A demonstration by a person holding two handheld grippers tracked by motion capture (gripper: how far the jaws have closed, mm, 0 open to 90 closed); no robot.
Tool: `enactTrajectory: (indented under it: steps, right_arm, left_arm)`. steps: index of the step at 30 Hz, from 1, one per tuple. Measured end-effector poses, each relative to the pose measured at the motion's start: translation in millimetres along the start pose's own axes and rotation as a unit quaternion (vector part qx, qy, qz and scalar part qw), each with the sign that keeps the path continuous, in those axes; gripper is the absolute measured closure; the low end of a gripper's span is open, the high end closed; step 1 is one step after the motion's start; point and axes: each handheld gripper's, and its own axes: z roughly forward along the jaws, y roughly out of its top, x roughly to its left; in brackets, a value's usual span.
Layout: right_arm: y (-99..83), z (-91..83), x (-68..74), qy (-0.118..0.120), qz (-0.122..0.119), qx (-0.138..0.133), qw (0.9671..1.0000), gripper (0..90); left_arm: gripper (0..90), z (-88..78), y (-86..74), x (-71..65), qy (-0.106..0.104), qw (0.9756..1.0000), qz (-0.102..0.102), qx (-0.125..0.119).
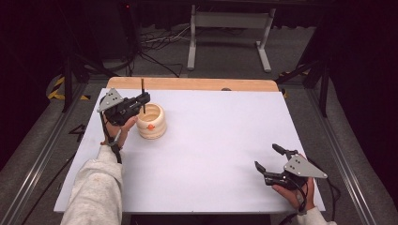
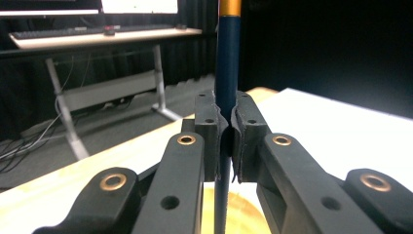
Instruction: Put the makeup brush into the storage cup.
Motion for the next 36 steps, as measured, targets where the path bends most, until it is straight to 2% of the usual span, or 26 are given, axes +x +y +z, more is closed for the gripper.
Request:
enactTrajectory:
  steps: [10,13,16,18,24,33,36]
  right_arm:
    - [0.7,-0.7,0.8,0.001,-0.002,-0.004,1.0,15.4]
    - [0.8,-1.1,1.2,0.001,-0.003,-0.003,1.0,15.6]
    - [1.1,-2.7,0.9,0.0,0.0,-0.005,1.0,15.8]
    - [1.5,-3.4,1.1,0.0,-0.002,-0.007,1.0,15.9]
    - [1.9,-2.7,2.4,0.002,-0.004,-0.004,1.0,16.5]
    - [2.0,-1.9,3.2,0.002,-0.005,-0.005,1.0,16.7]
    - [1.7,-1.6,3.4,0.004,-0.005,-0.004,1.0,16.8]
  left_arm:
    - [83.3,8.9,-11.8,2.9,-0.008,0.9999,-0.01,0.007]
    - [83.3,12.5,-15.5,0.0,-0.007,0.9998,0.001,0.016]
    - [83.3,14.5,-23.2,-2.0,-0.007,0.9997,-0.001,0.024]
    - [83.3,13.6,-25.7,-2.4,-0.011,0.9996,-0.007,0.024]
    - [83.3,10.8,-29.5,-5.6,-0.012,0.9995,0.006,0.03]
    - [83.2,8.3,-34.3,-8.8,-0.018,0.9994,0.008,0.03]
    - [83.3,7.5,-36.4,-7.4,-0.014,0.9994,0.008,0.031]
